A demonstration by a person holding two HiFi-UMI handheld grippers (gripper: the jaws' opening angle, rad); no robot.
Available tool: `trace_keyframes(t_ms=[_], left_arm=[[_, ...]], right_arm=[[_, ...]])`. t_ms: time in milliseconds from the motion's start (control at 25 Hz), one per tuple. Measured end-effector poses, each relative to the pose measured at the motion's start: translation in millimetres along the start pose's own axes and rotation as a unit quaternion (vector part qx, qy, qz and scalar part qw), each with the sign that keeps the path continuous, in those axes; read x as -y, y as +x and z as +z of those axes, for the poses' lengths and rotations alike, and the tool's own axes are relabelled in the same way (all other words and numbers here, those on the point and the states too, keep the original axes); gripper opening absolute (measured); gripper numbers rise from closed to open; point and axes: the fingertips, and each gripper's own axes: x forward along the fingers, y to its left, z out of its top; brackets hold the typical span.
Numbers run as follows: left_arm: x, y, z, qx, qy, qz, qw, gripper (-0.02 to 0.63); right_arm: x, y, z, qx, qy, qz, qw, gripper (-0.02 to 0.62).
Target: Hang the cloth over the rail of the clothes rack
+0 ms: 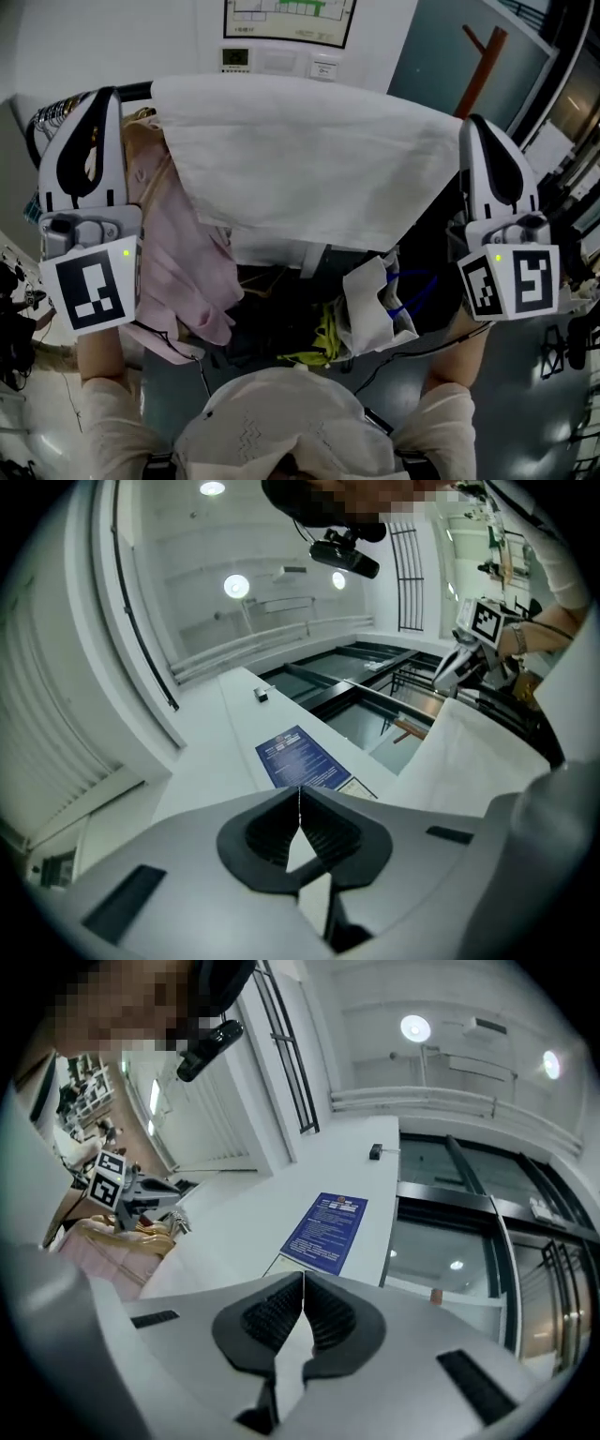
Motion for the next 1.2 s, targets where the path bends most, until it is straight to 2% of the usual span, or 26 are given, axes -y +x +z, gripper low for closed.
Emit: trace_keyframes(t_ms=[160, 280, 480, 560, 640, 760, 880, 1080, 1200], left_arm=[[21.6, -34.8, -19.3, 0.012, -0.067, -0.024, 0.9974, 0.015], [42.5, -57.3, -42.8, -0.004, -0.097, -0.055, 0.9938, 0.015], [80.8, -96.1, -82.3, -0.033, -0.181, -0.122, 0.9753, 0.015], [96.9, -112.8, -97.9, -0.051, -0.189, -0.131, 0.9719, 0.015], [112.4, -128.8, -112.0, -0.076, -0.194, -0.145, 0.9672, 0.015], [128.8, -147.0, -121.2, -0.099, -0.217, -0.166, 0.9568, 0.015], [141.4, -166.5, -119.8, -0.115, -0.230, -0.196, 0.9462, 0.015], [169.7, -206.4, -142.7, -0.157, -0.277, -0.245, 0.9155, 0.015], [179.8, -222.2, -170.4, -0.197, -0.303, -0.249, 0.8987, 0.015]], right_arm=[[-31.9, -4.8, -33.9, -0.019, 0.060, 0.017, 0.998, 0.018], [-54.3, -12.6, -53.8, -0.029, 0.097, 0.029, 0.994, 0.018], [-92.5, -29.0, -75.3, -0.004, 0.190, 0.062, 0.980, 0.018], [-109.4, -36.5, -90.9, -0.019, 0.205, 0.063, 0.976, 0.019], [-129.6, -44.5, -110.5, -0.058, 0.209, 0.063, 0.974, 0.020], [-161.2, -54.5, -129.6, -0.092, 0.217, 0.075, 0.969, 0.018], [-191.9, -73.1, -130.4, -0.109, 0.212, 0.101, 0.966, 0.020], [-232.1, -97.7, -140.7, -0.117, 0.228, 0.127, 0.958, 0.019], [-255.8, -99.6, -149.7, -0.119, 0.230, 0.149, 0.954, 0.020]])
